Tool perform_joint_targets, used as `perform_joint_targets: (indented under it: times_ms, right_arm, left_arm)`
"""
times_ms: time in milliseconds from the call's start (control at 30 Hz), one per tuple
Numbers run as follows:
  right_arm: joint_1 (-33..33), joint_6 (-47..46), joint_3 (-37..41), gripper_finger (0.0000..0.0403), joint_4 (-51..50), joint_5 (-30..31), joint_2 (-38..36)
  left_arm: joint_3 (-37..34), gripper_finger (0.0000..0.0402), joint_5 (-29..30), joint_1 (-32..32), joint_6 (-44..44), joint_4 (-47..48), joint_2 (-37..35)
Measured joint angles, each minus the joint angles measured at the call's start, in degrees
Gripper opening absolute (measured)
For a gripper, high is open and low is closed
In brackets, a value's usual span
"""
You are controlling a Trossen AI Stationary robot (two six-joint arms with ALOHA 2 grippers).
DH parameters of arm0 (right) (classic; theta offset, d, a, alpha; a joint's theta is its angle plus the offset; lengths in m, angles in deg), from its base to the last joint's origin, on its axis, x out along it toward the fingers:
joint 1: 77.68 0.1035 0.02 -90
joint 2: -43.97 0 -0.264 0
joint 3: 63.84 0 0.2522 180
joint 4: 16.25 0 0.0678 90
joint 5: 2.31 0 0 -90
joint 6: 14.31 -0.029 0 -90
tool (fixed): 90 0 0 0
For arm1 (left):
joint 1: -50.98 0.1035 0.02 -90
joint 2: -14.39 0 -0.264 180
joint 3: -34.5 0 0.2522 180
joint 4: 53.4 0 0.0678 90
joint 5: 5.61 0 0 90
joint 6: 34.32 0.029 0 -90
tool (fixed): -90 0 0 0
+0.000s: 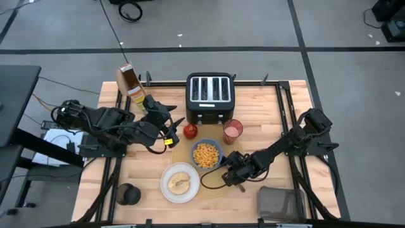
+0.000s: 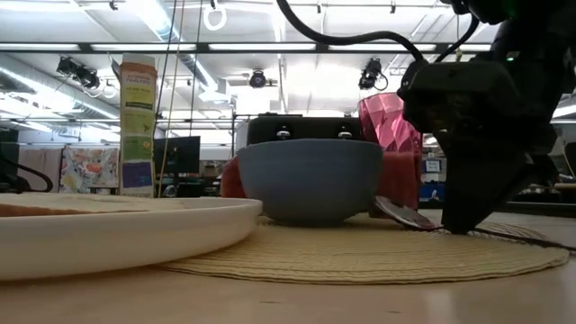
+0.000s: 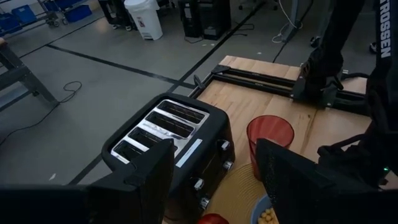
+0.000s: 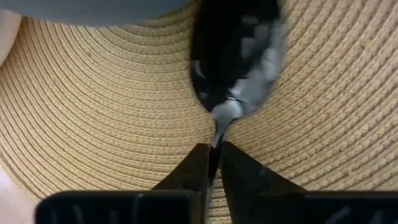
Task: Arrange a breakfast setting
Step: Put the spoon on the placemat to the right of the bowl
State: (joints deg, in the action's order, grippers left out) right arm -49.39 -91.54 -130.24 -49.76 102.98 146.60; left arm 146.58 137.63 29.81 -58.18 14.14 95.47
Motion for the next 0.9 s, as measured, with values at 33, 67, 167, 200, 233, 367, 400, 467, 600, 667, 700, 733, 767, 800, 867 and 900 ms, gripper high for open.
perform_joint_targets:
  times_ms: [33,67,167,200,233,367,400,467,600,667,700,733,767,800,867,900]
  right_arm:
    - [-0.1,0.0,0.0,0.0035,0.0,0.0,0.0]
    - [-0.1,-0.4,0.0,0.0029,0.0,0.0,0.0]
    - [-0.1,-1.4,0.0,0.0017,-0.1,-0.4,-0.3]
    - [-0.1,-2.0,0.1,0.0016,-0.4,-0.4,-0.6]
    - [-0.1,-2.7,0.1,0.0016,-1.1,-0.7,-0.9]
    - [-0.1,-8.3,0.2,0.0021,-5.8,-1.5,-2.6]
    - [-0.1,-9.9,0.3,0.0021,-7.0,-1.6,-3.2]
    - [-0.1,-13.2,0.3,0.002,-8.9,-1.8,-4.4]
    - [-0.1,-20.7,0.3,0.0018,-12.6,-2.0,-6.2]
    - [-0.1,-24.7,0.2,0.0019,-13.4,-1.8,-6.4]
    - [-0.1,-26.6,0.2,0.002,-13.6,-1.7,-6.5]
    - [-0.1,-28.7,0.2,0.002,-13.7,-1.4,-6.4]
    - [-0.1,-30.7,0.2,0.002,-13.6,-1.0,-6.2]
    - [-0.1,-32.7,0.2,0.002,-13.5,-0.5,-6.2]
    - [-0.1,-36.5,0.6,0.002,-12.9,1.6,-6.1]
    - [-0.1,-38.1,0.8,0.002,-12.9,2.9,-6.1]
  left_arm:
    - [0.0,0.0231,0.0,0.0,0.0,0.0,0.0]
    - [0.0,0.0231,0.0,0.0,0.0,0.0,0.0]
    - [0.0,0.0231,0.0,0.0,0.0,0.0,0.0]
    - [0.0,0.0231,0.0,0.0,0.0,0.0,0.0]
    - [0.0,0.0231,0.0,0.0,0.0,0.0,0.0]
    - [0.0,0.0231,0.0,0.0,0.0,0.0,0.0]
    - [0.0,0.0231,0.0,0.0,0.0,0.0,0.0]
    - [0.0,0.0231,0.0,0.0,0.0,0.0,0.0]
    - [0.0,0.0231,0.0,0.0,0.0,0.0,0.0]
    - [0.0,0.0231,0.0,0.0,0.0,0.0,0.0]
    - [0.0,0.0231,0.0,0.0,0.0,0.0,0.0]
    - [0.0,0.0231,0.0,0.0,0.0,0.0,0.0]
    - [0.0,0.0231,0.0,0.0,0.0,0.0,0.0]
    - [0.0,0.0231,0.0,0.0,0.0,0.0,0.0]
    - [0.0,0.0231,0.0,-0.1,0.0,0.1,0.0]
    - [0.0,0.0231,0.0,-0.1,0.0,0.0,0.0]
